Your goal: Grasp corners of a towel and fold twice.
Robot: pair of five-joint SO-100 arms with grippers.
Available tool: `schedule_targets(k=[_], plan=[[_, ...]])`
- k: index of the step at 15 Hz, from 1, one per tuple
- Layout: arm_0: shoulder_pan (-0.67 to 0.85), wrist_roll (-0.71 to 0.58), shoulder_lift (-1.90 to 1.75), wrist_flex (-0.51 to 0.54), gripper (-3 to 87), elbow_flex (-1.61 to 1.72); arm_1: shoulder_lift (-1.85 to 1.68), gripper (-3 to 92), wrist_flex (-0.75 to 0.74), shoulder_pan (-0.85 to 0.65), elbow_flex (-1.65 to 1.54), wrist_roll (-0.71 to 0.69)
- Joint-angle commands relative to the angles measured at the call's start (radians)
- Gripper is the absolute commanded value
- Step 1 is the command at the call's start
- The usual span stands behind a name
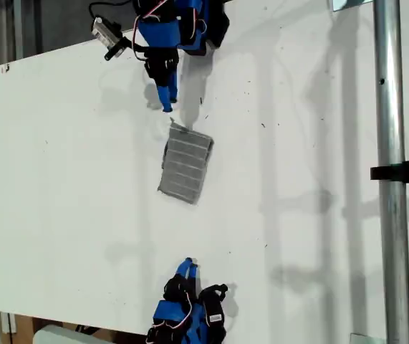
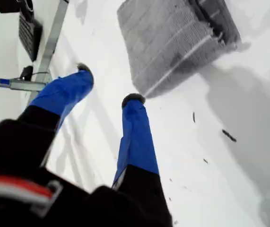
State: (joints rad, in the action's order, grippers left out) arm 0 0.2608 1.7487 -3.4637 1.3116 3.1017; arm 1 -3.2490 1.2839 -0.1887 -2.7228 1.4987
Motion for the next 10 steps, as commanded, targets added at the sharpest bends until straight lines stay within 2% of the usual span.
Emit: schedule_targets(k=[1, 2, 4, 6, 8, 10], plan=[[-0.006, -0.54, -0.006, 0.006, 8.1, 0.006, -0.046, -0.3, 0.138, 0.049, -0.083, 0.118], [-0.009, -0.756, -0.008, -0.015, 7.6, 0.015, -0.044, 1.8, 0.121, 0.098, -0.135, 0.146], [-0.006, -0.749, -0.008, -0.014, 7.3, 0.017, -0.044, 5.4, 0.092, 0.176, -0.173, 0.207], [-0.005, -0.749, -0.008, -0.014, 7.3, 0.017, -0.044, 5.9, 0.103, 0.089, -0.169, 0.158], [-0.005, -0.749, -0.008, -0.014, 7.3, 0.017, -0.043, 6.1, 0.129, -0.021, -0.172, -0.029], [-0.005, -0.749, -0.008, -0.014, 7.2, 0.017, -0.043, 6.1, 0.129, -0.092, -0.169, -0.025]])
